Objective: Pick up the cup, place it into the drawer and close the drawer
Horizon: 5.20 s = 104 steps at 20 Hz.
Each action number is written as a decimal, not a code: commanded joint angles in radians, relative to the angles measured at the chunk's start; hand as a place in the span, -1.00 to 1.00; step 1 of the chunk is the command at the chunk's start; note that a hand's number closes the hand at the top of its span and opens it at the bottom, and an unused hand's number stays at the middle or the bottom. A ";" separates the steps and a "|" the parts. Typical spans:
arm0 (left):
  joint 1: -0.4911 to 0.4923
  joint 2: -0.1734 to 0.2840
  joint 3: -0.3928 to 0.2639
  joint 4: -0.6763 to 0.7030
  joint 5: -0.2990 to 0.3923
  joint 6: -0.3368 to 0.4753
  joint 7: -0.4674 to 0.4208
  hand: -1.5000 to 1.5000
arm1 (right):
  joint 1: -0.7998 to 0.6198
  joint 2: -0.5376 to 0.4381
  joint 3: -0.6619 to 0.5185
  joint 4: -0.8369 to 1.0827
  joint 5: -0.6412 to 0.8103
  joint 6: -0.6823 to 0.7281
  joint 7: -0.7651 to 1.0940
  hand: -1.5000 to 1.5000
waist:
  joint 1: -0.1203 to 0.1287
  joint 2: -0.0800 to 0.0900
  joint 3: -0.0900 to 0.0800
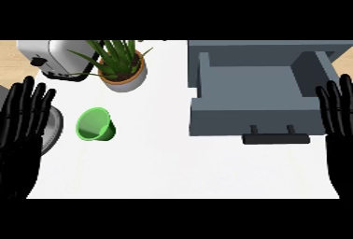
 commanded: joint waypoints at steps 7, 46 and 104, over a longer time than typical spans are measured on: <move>-0.060 -0.117 -0.029 0.121 0.109 0.072 0.040 -1.00 | -0.036 -0.057 0.021 0.042 0.037 0.063 0.037 -1.00 | 0.001 -0.016 -0.011; -0.196 0.021 0.324 1.319 0.120 -0.059 -0.723 -1.00 | -0.093 -0.027 -0.036 0.144 0.051 0.130 -0.027 -1.00 | -0.001 -0.019 -0.010; -0.528 0.060 0.395 1.812 0.147 -0.425 -1.189 1.00 | -0.095 -0.040 -0.063 0.207 0.044 0.192 -0.049 -1.00 | -0.022 -0.008 -0.013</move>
